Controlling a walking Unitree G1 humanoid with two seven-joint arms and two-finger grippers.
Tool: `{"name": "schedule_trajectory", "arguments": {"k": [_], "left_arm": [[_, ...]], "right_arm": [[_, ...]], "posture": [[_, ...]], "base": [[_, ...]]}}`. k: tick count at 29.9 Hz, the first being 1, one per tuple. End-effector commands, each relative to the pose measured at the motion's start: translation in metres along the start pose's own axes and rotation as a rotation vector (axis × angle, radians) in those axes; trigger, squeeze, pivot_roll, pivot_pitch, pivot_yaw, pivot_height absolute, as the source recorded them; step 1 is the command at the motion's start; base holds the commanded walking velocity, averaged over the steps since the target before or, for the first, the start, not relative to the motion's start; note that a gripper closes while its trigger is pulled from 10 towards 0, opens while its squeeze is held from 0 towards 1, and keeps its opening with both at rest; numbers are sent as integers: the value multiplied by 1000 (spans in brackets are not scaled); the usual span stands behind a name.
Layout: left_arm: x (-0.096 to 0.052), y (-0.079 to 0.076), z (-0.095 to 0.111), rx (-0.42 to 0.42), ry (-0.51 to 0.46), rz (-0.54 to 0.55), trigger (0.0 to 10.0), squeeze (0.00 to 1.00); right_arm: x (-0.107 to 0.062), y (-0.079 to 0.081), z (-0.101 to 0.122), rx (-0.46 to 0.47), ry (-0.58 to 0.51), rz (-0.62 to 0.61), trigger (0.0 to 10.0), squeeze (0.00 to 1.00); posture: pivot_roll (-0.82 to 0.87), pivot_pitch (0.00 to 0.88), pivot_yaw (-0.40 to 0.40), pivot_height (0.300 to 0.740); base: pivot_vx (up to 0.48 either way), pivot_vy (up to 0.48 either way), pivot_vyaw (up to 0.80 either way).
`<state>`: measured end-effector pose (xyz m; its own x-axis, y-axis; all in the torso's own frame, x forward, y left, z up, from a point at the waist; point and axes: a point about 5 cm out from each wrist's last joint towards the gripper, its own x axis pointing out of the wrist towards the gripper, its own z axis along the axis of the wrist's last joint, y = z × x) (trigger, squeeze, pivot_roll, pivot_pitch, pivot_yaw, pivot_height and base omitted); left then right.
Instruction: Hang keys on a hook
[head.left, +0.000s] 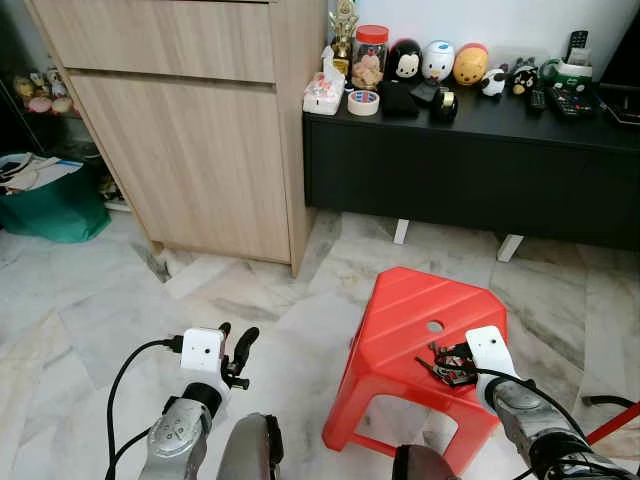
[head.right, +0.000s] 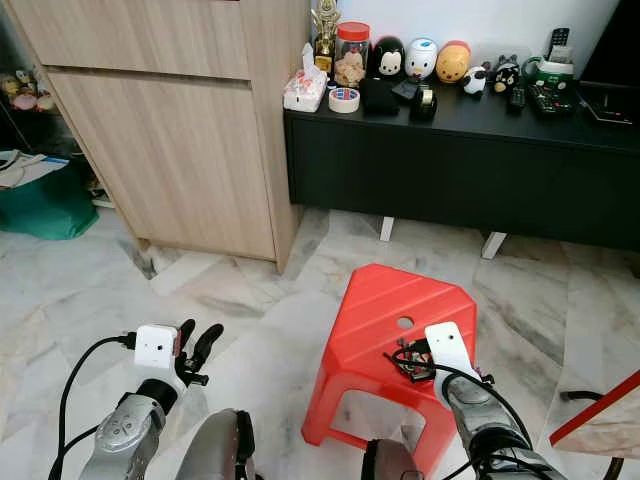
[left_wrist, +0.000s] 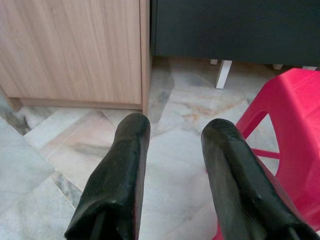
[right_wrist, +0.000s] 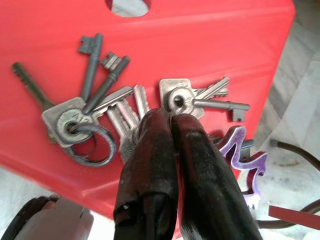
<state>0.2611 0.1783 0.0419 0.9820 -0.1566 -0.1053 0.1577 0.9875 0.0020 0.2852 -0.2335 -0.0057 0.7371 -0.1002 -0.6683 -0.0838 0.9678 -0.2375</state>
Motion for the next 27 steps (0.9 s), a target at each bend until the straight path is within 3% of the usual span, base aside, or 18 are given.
{"name": "schedule_trajectory", "arguments": {"k": [1, 4, 6, 9, 18, 21, 25, 27], "left_arm": [[-3, 0, -7, 10, 36, -1, 10000, 0], [-3, 0, -7, 10, 36, -1, 10000, 0], [-3, 0, -8, 10, 37, 1, 10000, 0], [-3, 0, -8, 10, 39, 1, 10000, 0], [-3, -1, -9, 4, 39, 2, 10000, 0], [-2, -1, -8, 2, 35, 5, 10000, 0], [-3, 3, -9, -2, 32, 23, 10000, 0], [-4, 5, -10, -3, 35, 33, 10000, 0]], "right_arm": [[0, -2, 9, 43, -69, -22, 0, 0], [0, -2, 16, 60, -119, -35, 0, 0], [-2, 0, 30, 117, -240, -41, 0, 0], [-4, 1, 34, 133, -290, -51, 0, 0], [-16, 11, 27, 181, -426, -74, 0, 0], [-25, 8, 25, 217, -484, -136, 0, 0], [-30, 7, 19, 207, -469, -174, 0, 0], [-39, 6, 18, 247, -509, -195, 7020, 0]], "posture": [[68, 59, -15, 602], [68, 59, -15, 602], [67, 58, -15, 602], [67, 58, -15, 602], [56, 54, -25, 602], [53, 51, -29, 602], [50, 43, -36, 602], [51, 41, -39, 602]], "base": [[0, 0, 0], [0, 0, 0], [0, 0, 0], [0, 0, 0], [0, 0, 0], [0, 0, 0], [0, 0, 0], [0, 0, 0]]}}
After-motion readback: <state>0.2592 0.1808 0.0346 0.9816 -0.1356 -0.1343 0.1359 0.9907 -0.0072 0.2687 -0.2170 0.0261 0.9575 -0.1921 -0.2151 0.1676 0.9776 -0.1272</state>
